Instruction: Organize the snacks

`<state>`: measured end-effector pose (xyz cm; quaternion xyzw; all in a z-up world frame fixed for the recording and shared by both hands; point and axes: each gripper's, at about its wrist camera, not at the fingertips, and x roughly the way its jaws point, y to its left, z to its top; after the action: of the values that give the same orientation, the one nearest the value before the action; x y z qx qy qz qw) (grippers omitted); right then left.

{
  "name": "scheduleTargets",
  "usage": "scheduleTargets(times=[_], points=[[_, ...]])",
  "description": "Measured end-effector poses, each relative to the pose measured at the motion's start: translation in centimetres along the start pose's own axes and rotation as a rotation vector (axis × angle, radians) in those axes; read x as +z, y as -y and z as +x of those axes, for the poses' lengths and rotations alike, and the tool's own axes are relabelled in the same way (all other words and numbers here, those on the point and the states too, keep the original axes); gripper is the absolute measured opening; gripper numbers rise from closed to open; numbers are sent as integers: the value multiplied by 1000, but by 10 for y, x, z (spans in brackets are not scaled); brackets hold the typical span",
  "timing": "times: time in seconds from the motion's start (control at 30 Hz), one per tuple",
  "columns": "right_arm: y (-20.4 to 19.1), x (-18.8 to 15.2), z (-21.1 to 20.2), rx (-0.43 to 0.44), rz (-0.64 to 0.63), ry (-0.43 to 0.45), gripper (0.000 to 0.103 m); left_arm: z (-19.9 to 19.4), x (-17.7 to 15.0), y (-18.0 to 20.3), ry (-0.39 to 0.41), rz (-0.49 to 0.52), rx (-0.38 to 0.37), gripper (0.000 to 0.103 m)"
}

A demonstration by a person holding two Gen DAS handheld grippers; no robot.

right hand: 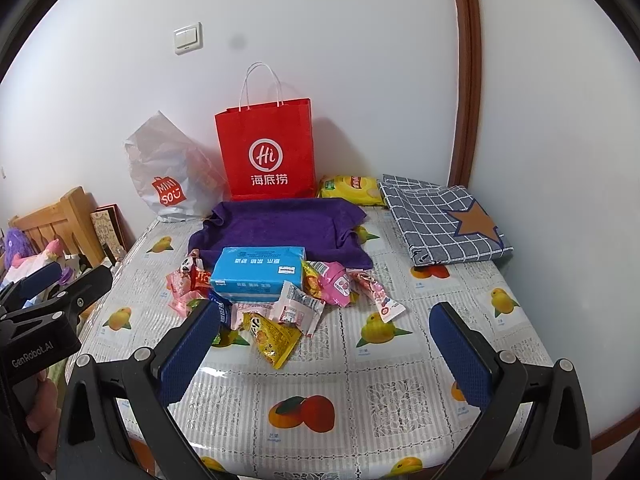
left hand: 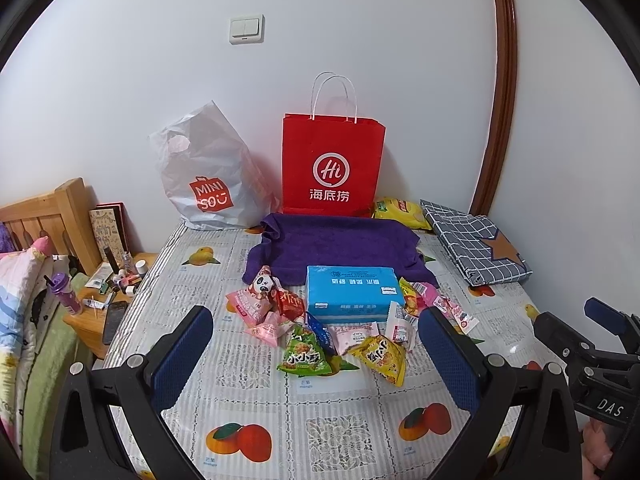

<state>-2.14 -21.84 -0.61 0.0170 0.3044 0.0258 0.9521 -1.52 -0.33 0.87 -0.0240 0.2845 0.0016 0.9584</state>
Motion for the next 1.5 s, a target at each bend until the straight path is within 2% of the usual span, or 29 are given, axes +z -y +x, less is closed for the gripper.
scheduleTargets(times=[1.1, 1.27, 1.5], points=[[-8, 0, -1, 25, -16, 16, 103, 5, 0, -2, 0, 2, 0, 103], [-12, 1, 20, 38, -22, -19, 103, 31, -3, -15, -42, -10, 1, 103], [-16, -1, 70, -30, -39, -73, 103, 85, -13, -36, -128, -22, 28, 103]])
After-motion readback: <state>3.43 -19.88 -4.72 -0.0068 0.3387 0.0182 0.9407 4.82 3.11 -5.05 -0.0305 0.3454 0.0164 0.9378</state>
